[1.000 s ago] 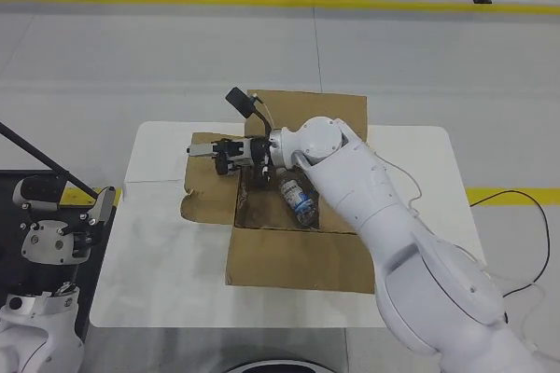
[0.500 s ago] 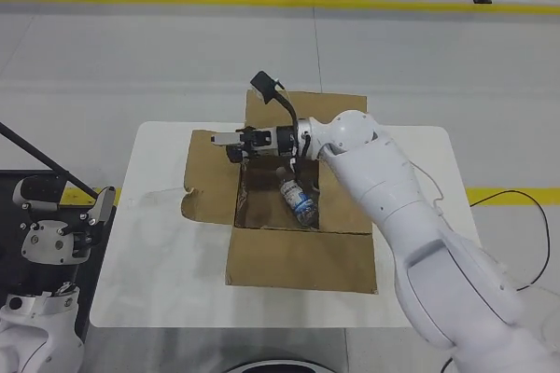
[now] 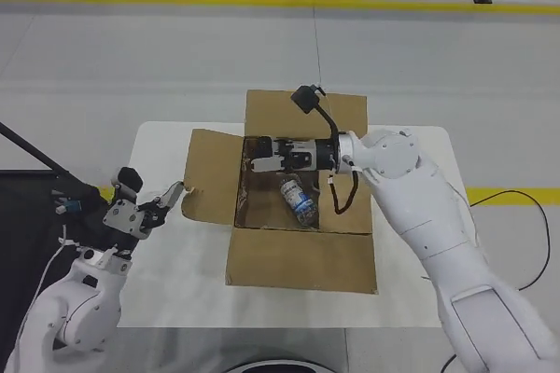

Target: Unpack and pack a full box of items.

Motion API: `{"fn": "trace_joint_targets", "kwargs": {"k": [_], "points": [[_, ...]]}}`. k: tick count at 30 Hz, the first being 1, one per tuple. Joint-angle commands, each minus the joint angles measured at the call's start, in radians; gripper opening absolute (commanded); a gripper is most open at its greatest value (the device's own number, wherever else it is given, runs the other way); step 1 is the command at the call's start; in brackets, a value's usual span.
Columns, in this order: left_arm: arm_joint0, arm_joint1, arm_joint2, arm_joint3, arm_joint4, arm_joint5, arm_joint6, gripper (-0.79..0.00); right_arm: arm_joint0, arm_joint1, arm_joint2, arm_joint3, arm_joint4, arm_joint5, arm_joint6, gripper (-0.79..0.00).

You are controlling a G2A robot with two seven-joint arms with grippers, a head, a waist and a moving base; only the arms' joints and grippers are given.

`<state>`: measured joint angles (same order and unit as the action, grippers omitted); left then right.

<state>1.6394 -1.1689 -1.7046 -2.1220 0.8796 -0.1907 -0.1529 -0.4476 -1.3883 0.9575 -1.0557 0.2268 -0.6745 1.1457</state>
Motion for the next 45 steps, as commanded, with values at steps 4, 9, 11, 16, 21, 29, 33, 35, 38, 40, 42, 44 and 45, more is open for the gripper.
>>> {"fn": "trace_joint_targets", "kwargs": {"k": [4,9,11,16,21,29,33,35,38,40,42,44,45], "points": [[-0.113,0.001,0.08,0.021,-0.049,-0.012,-0.132,0.0,-0.204,0.093,0.168,-0.284,-0.028,0.013,0.012,0.0],[-0.21,0.001,0.155,0.024,-0.125,-0.011,-0.293,0.0,-0.37,0.153,0.303,-0.456,-0.029,0.012,0.012,0.0],[-0.254,-0.001,0.2,0.037,-0.17,0.012,-0.366,0.0,-0.427,0.173,0.346,-0.509,-0.025,0.006,0.006,0.0],[-0.38,-0.011,0.325,0.089,-0.228,0.084,-0.48,0.0,-0.548,0.214,0.426,-0.603,0.008,-0.027,-0.027,0.0],[-0.437,-0.017,0.37,0.126,-0.252,0.132,-0.521,0.0,-0.591,0.23,0.452,-0.615,0.038,-0.029,-0.03,0.0],[-0.437,-0.017,0.37,0.126,-0.252,0.132,-0.521,0.0,-0.591,0.23,0.452,-0.615,0.038,-0.029,-0.03,0.0],[-0.435,-0.02,0.388,0.151,-0.294,0.137,-0.509,0.0,-0.591,0.23,0.452,-0.615,0.038,-0.029,-0.03,0.0],[-0.454,-0.028,0.408,0.188,-0.424,0.116,-0.501,0.0,-0.591,0.23,0.452,-0.615,0.038,-0.029,-0.03,0.0],[-0.506,-0.036,0.446,0.261,-0.488,0.114,-0.502,0.0,-0.608,0.232,0.46,-0.651,0.015,-0.035,-0.072,0.0],[-0.556,-0.044,0.477,0.316,-0.564,0.13,-0.531,0.0,-0.626,0.236,0.475,-0.67,0.004,-0.047,-0.085,0.0],[-0.61,-0.054,0.513,0.37,-0.652,0.158,-0.574,0.0,-0.651,0.241,0.497,-0.681,0.0,-0.064,-0.104,0.0],[-0.669,-0.064,0.548,0.425,-0.726,0.205,-0.618,0.0,-0.683,0.245,0.52,-0.685,0.0,-0.08,-0.123,0.0],[-0.695,-0.07,0.568,0.451,-0.751,0.221,-0.629,0.0,-0.7,0.247,0.531,-0.684,0.003,-0.088,-0.13,0.0]]}}
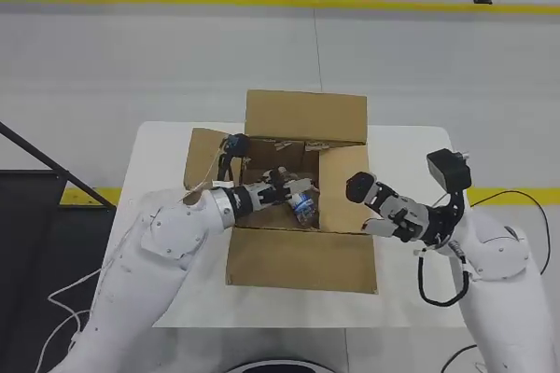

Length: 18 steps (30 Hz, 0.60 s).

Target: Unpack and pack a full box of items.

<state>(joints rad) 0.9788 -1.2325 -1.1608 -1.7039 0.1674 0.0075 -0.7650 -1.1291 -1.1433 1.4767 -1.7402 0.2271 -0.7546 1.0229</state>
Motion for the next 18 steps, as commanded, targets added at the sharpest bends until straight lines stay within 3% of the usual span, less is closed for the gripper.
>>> {"fn": "trace_joint_targets", "kwargs": {"k": [1,10,18], "points": [[-0.059,-0.011,0.046,0.058,-0.043,0.042,-0.017,0.0,-0.034,0.004,0.021,0.002,0.005,-0.013,-0.015,0.0],[-0.227,-0.061,0.209,0.25,-0.115,0.181,-0.026,0.0,-0.109,0.021,0.064,-0.01,0.025,-0.045,-0.035,0.0],[-0.296,-0.102,0.283,0.431,-0.198,0.131,0.011,0.0,-0.12,0.031,0.063,-0.016,0.026,-0.052,-0.049,0.0]]}}
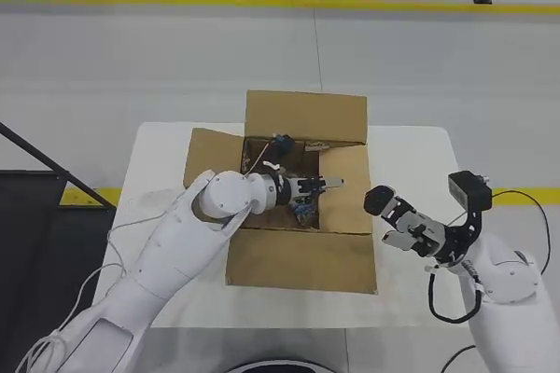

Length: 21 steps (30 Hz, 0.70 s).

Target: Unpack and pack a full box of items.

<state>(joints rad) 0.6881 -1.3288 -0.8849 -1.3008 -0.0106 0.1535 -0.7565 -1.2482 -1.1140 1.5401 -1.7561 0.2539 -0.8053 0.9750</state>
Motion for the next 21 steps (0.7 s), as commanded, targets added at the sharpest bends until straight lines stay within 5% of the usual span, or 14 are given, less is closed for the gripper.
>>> {"fn": "trace_joint_targets", "kwargs": {"k": [1,14,21], "points": [[-0.013,-0.01,0.014,0.049,-0.032,-0.025,0.005,0.0,-0.001,0.002,-0.001,0.001,0.0,-0.002,-0.005,0.0],[-0.068,-0.061,0.07,0.199,-0.157,-0.137,-0.014,0.0,-0.01,0.017,-0.001,0.002,0.005,-0.018,-0.027,0.0],[-0.084,-0.066,0.043,0.217,-0.194,-0.157,-0.034,0.0,-0.022,0.025,0.006,-0.005,0.005,-0.027,-0.04,0.0]]}}
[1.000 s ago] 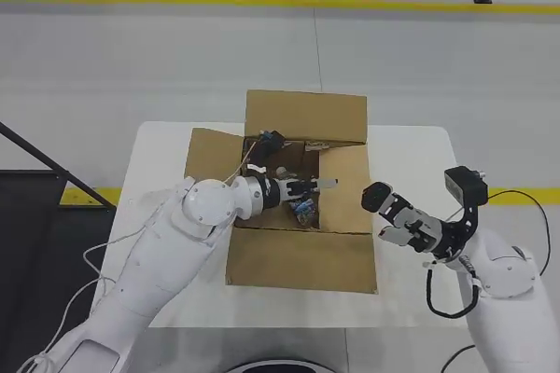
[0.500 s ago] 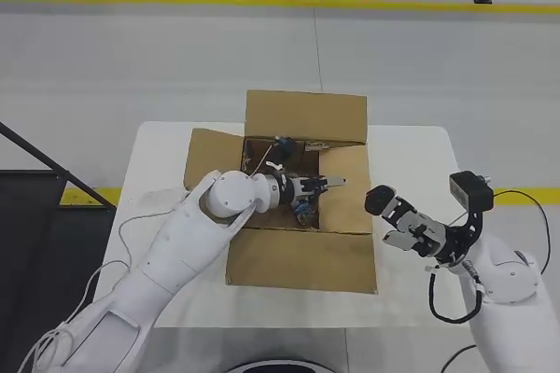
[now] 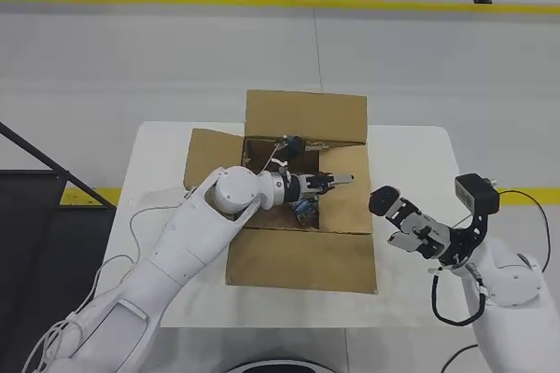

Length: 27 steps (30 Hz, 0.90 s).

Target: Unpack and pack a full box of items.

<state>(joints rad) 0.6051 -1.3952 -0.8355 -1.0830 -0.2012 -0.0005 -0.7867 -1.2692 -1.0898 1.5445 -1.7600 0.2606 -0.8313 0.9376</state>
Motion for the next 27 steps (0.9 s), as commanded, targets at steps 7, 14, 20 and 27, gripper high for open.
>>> {"fn": "trace_joint_targets", "kwargs": {"k": [7,14,20,27], "points": [[0.015,0.009,-0.046,-0.066,-0.003,-0.018,-0.007,0.0,-0.009,0.008,0.016,-0.013,-0.028,-0.004,-0.037,0.0],[0.028,0.002,-0.047,-0.165,-0.01,-0.031,0.042,0.0,-0.057,0.016,0.077,-0.039,-0.062,-0.013,-0.1,0.0],[-0.008,-0.029,-0.005,-0.174,-0.041,-0.061,0.12,0.0,-0.137,0.024,0.165,-0.083,-0.109,-0.014,-0.161,0.0],[-0.086,-0.087,0.084,-0.075,-0.085,-0.109,0.198,0.0,-0.261,0.031,0.281,-0.112,-0.116,-0.034,-0.218,0.0]]}}
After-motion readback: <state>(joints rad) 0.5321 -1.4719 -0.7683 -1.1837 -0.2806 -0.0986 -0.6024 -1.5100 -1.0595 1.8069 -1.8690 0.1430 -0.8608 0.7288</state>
